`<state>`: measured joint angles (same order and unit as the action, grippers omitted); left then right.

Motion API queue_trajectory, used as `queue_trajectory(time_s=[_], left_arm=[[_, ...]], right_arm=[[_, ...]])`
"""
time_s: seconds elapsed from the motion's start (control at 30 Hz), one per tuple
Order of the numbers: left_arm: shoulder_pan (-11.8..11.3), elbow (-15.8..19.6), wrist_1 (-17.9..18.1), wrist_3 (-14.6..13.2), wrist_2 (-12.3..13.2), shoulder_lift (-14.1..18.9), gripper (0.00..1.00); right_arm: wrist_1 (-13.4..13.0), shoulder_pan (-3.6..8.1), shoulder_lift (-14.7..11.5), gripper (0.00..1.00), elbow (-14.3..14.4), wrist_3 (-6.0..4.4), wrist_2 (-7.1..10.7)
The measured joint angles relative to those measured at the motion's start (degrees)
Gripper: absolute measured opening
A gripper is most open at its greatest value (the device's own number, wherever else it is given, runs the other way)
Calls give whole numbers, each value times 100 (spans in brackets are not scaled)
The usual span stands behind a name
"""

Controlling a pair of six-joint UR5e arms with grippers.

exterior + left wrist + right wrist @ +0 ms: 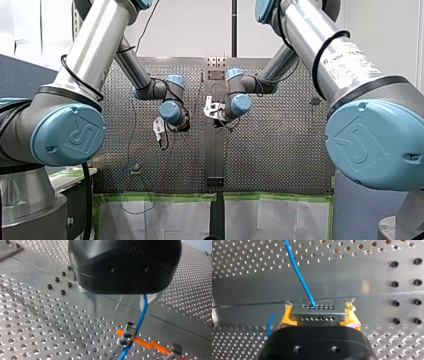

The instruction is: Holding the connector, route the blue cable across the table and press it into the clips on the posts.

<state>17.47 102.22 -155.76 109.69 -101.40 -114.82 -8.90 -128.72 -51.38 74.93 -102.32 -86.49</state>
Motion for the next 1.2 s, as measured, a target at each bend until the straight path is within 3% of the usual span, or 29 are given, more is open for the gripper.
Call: queue_trajectory(time_s=[0.03,0.07,0.67,0.97,1.2], left_arm=[[6,0,0,-3,-21,0,16],[13,0,3,-4,-43,0,0],[29,-2,-51,52,-86,68,0],[22,-2,-164,100,-80,472,0],[14,-46,-356,142,-65,832,0]], right_arm=[[1,0,0,0,0,0,0],[1,0,0,0,0,0,0],[92,-1,-45,0,-66,26,1],[269,17,-396,0,-103,-12,0],[463,76,-699,0,-105,-132,8]])
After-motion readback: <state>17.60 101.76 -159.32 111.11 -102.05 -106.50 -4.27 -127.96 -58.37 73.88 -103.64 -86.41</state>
